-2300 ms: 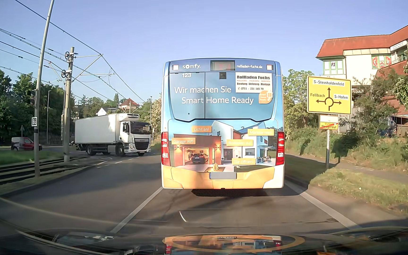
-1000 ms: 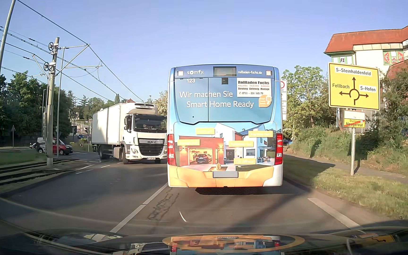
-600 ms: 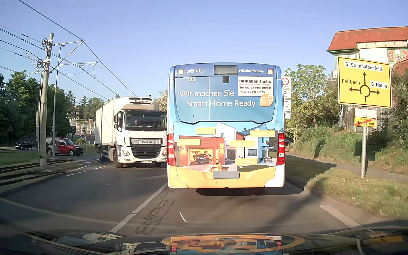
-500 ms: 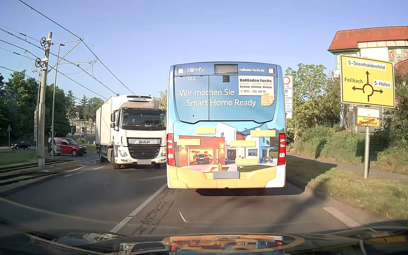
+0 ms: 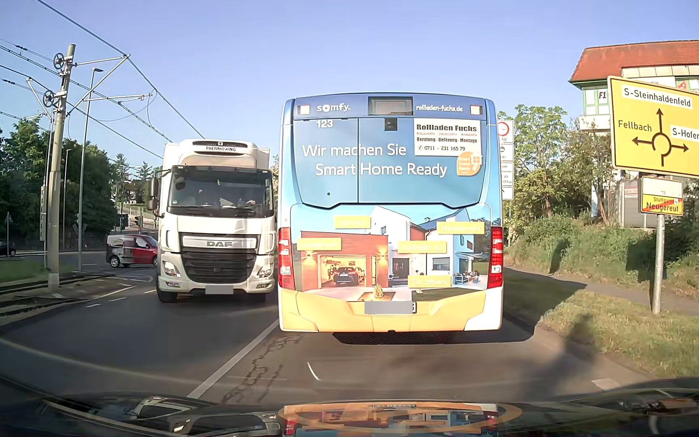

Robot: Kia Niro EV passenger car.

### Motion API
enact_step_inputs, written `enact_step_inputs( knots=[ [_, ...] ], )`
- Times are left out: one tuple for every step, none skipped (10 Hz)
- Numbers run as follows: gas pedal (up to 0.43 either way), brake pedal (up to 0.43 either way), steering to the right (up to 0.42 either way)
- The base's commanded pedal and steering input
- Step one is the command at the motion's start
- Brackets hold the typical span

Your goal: Follow the waypoints while adhering to traffic rules and regulations

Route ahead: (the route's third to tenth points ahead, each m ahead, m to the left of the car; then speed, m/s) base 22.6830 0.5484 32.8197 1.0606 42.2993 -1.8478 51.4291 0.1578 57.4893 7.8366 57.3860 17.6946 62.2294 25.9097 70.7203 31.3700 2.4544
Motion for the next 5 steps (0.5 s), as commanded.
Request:
enact_step_inputs(
  knots=[
    [0.000,0.189,-0.009],
    [0.000,0.213,-0.012],
    [0.000,0.238,-0.013],
    [0.000,0.244,-0.013],
    [0.000,0.250,-0.013]
  ],
)
